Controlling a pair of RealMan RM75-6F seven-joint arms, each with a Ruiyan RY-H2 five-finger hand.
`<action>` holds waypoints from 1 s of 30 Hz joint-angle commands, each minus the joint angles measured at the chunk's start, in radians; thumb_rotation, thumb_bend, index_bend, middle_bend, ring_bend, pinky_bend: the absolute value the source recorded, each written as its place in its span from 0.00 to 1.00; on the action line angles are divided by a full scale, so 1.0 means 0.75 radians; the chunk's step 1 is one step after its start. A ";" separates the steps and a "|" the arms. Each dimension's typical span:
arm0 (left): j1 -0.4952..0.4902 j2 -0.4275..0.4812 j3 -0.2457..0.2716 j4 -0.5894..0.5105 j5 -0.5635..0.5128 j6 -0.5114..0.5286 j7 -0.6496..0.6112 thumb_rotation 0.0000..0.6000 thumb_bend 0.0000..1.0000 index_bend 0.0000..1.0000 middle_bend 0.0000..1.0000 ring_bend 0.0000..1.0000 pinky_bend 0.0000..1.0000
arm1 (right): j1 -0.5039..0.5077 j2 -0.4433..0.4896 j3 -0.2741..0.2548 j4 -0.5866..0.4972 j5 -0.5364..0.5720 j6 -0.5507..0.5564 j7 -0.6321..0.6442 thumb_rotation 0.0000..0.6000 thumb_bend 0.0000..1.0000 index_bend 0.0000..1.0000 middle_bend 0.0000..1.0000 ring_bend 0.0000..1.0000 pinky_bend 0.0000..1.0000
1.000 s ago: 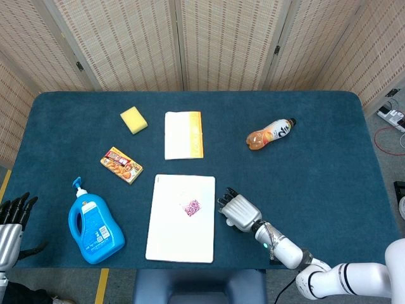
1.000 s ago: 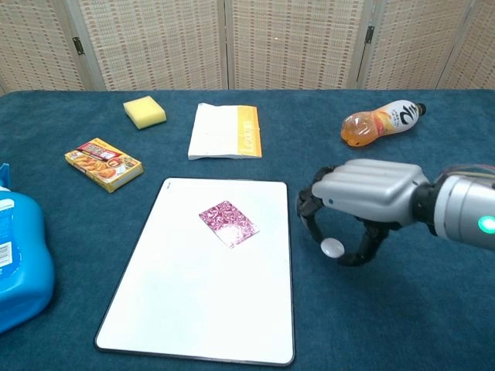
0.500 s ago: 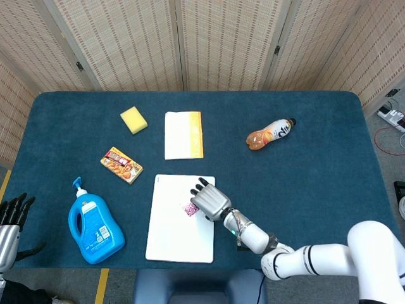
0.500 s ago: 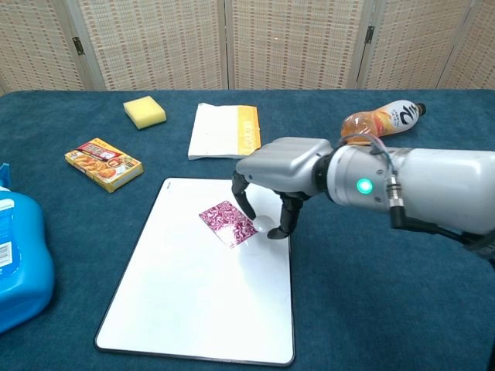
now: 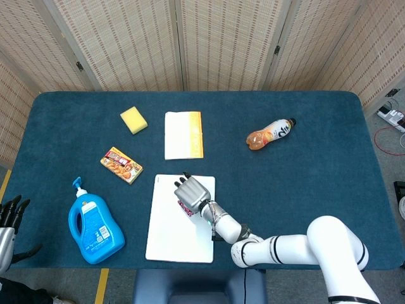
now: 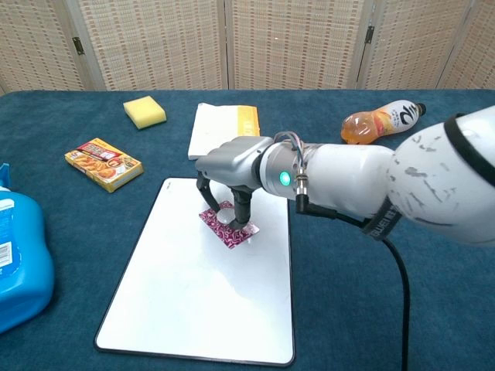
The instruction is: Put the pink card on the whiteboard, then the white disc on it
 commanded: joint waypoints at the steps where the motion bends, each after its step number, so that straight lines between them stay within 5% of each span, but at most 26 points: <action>1: 0.001 -0.001 0.001 0.003 0.000 -0.002 -0.003 1.00 0.13 0.06 0.00 0.00 0.00 | 0.020 -0.005 -0.007 0.012 0.025 -0.013 0.007 1.00 0.35 0.28 0.21 0.16 0.08; 5: -0.002 -0.004 -0.001 0.008 -0.007 -0.012 -0.009 1.00 0.13 0.06 0.00 0.00 0.00 | 0.019 0.025 -0.019 -0.019 0.021 0.001 0.037 1.00 0.35 0.14 0.19 0.14 0.08; 13: -0.023 -0.005 -0.015 0.005 0.006 -0.022 -0.011 1.00 0.13 0.06 0.00 0.00 0.00 | -0.136 0.282 -0.062 -0.296 -0.140 0.202 0.171 1.00 0.35 0.12 0.18 0.13 0.08; 25: -0.091 -0.021 -0.046 -0.052 0.019 -0.076 0.059 1.00 0.13 0.06 0.00 0.00 0.00 | -0.590 0.743 -0.311 -0.610 -0.584 0.654 0.435 1.00 0.35 0.13 0.16 0.15 0.07; 30: -0.112 -0.029 -0.061 -0.085 0.005 -0.091 0.096 1.00 0.13 0.06 0.00 0.00 0.00 | -0.776 0.904 -0.406 -0.676 -0.725 0.795 0.568 1.00 0.35 0.00 0.01 0.04 0.01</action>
